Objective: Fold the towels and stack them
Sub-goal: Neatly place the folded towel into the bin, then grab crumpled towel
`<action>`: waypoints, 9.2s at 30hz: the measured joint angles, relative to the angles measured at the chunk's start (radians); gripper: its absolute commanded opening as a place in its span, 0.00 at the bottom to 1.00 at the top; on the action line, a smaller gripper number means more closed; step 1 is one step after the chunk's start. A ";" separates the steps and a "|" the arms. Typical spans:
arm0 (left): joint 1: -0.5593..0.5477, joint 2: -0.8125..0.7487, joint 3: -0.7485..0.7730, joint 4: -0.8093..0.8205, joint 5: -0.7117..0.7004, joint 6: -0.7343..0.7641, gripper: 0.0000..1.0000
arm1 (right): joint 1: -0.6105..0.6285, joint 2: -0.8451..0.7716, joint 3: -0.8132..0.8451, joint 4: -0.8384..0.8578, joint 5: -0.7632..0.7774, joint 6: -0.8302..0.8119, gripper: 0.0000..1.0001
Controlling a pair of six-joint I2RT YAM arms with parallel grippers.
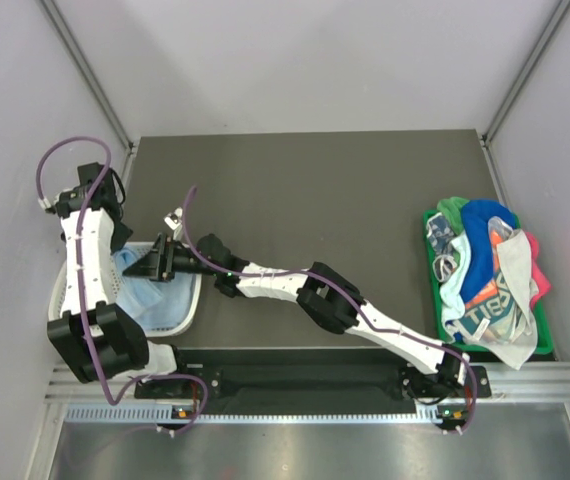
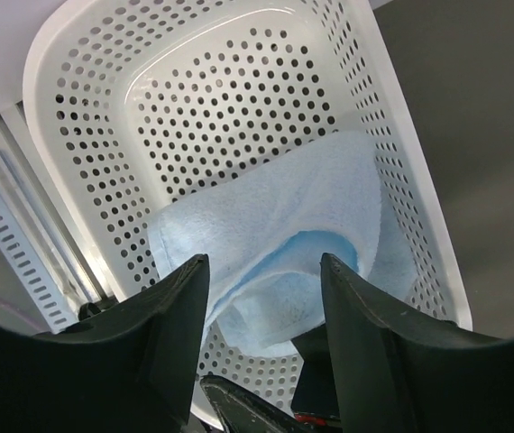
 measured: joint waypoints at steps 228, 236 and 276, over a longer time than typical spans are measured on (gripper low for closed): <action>-0.537 -0.250 -0.197 0.381 0.152 0.158 0.71 | -0.332 -1.144 -0.986 -0.652 0.227 -0.709 0.75; -0.941 -0.175 -0.156 0.463 0.261 0.233 0.72 | -0.618 -1.559 -1.261 -0.971 0.602 -0.740 0.81; -1.098 -0.190 -0.366 0.643 0.587 0.379 0.73 | -1.572 -1.671 -1.422 -1.354 0.821 -0.782 0.26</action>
